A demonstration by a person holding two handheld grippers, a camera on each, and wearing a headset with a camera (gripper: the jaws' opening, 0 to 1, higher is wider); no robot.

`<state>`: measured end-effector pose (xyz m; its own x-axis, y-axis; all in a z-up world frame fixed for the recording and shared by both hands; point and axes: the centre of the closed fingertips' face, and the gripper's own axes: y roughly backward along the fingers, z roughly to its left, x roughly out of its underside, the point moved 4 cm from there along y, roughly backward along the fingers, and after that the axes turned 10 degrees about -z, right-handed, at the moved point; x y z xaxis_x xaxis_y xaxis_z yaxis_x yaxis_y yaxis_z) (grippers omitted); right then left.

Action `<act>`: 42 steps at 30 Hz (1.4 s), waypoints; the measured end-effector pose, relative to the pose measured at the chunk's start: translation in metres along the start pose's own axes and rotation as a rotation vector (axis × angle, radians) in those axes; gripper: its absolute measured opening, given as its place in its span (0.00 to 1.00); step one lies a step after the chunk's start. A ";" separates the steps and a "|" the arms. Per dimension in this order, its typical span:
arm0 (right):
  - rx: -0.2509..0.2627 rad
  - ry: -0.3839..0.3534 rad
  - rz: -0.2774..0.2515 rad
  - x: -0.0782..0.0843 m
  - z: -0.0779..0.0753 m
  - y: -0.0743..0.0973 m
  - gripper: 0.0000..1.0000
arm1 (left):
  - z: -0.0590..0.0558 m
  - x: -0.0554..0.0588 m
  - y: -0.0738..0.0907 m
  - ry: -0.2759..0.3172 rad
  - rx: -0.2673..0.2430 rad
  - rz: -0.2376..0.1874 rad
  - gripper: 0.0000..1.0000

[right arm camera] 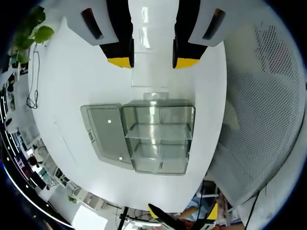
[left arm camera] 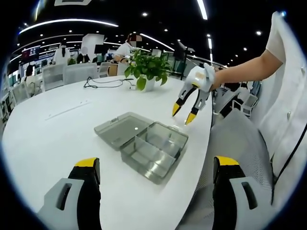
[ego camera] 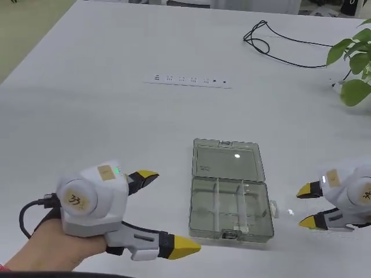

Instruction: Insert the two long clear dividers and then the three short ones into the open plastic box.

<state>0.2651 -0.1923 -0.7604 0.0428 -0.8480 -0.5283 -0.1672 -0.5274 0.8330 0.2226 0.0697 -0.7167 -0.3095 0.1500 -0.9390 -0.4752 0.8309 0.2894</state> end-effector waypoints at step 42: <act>0.155 0.120 -0.181 -0.144 0.024 0.041 0.33 | -0.054 -0.055 -0.066 0.527 0.163 -0.148 0.33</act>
<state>0.2286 -0.0906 -0.6545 0.2012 -0.7453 -0.6356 -0.2946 -0.6649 0.6864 0.2265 -0.0220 -0.6739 -0.6383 -0.2272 -0.7355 -0.4246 0.9009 0.0903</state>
